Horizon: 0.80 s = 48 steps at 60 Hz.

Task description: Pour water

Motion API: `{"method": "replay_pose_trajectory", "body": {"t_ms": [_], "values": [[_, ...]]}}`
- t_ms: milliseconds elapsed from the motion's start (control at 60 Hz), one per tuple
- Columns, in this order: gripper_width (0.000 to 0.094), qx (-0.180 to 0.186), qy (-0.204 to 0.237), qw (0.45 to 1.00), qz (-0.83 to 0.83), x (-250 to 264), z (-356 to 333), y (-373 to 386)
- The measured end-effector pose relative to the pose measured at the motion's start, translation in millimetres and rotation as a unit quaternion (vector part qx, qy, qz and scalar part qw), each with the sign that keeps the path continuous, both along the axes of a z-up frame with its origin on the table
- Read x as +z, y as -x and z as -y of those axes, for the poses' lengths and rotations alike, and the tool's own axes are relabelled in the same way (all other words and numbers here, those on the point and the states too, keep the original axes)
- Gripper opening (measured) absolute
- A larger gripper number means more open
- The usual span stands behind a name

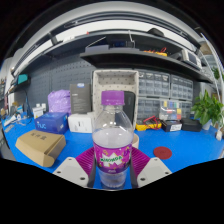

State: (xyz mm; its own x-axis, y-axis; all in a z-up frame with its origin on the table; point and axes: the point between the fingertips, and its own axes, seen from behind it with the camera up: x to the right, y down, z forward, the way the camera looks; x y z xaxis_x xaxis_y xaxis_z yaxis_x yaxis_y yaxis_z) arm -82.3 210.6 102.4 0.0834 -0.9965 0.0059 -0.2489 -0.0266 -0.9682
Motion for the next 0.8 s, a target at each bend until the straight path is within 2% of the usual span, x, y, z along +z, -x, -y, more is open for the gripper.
{"method": "replay_pose_trajectory", "body": {"t_ms": [117,167,200,333,433,517,600,700,800], "values": [[0.0430,-0.008,-0.025,0.999,0.027,4,5,-3],[0.0426,-0.005,-0.022,0.999,0.027,3,5,-2],[0.0391,-0.003,-0.014,1.000,0.025,1,0,-2],[0.0390,-0.002,-0.004,1.000,0.000,-2,-2,-2],[0.0391,0.008,-0.039,0.999,-0.015,3,-17,-8],[0.0391,0.001,-0.110,0.994,-0.021,17,-33,-19],[0.0391,-0.011,-0.202,0.979,-0.027,30,-45,-36],[0.0391,-0.028,-0.337,0.940,-0.037,47,-62,-59],[0.0390,-0.056,-0.475,0.877,-0.051,56,-69,-82]]}}
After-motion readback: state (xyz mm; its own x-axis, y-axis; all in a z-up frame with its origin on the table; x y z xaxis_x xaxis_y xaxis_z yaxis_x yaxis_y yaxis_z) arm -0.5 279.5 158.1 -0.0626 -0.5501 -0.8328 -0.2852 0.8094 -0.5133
